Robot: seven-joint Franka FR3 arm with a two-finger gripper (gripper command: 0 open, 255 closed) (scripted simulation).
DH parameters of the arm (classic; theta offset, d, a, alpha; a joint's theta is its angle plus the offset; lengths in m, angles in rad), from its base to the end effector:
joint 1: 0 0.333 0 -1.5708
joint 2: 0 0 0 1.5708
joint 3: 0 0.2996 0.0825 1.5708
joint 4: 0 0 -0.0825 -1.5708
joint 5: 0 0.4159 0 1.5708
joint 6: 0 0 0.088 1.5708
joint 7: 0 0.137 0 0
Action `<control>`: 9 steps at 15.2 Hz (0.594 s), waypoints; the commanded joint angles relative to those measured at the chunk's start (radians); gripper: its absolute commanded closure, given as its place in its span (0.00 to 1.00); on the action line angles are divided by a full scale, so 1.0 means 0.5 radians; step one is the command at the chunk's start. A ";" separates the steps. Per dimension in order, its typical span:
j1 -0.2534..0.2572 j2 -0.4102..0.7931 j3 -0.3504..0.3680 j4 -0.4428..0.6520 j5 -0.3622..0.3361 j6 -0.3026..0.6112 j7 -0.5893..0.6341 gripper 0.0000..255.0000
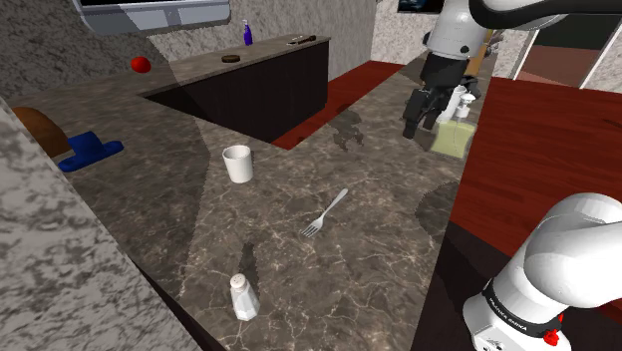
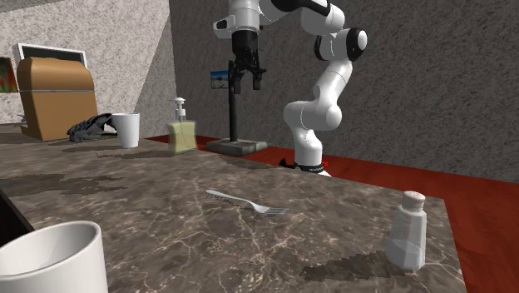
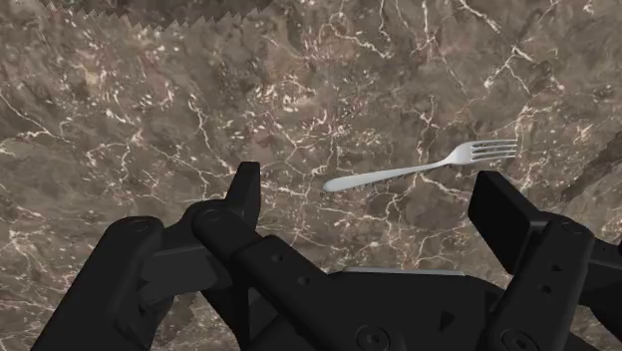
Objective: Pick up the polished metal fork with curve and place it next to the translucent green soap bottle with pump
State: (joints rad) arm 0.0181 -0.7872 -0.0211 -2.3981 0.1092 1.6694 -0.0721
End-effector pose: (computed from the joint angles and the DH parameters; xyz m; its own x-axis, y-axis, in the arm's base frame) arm 0.3607 0.0120 0.5380 0.9958 0.0631 0.0664 0.0707 -0.9903 -0.1193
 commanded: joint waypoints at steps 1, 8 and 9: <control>0.000 0.000 0.000 0.000 0.000 0.000 0.000 0.00; -0.110 0.054 0.458 -0.224 0.253 0.276 0.909 0.00; -0.127 0.085 0.526 -0.237 0.289 0.320 1.038 0.00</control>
State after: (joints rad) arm -0.0349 -0.7599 0.2109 -2.5096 0.2369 1.8073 0.3767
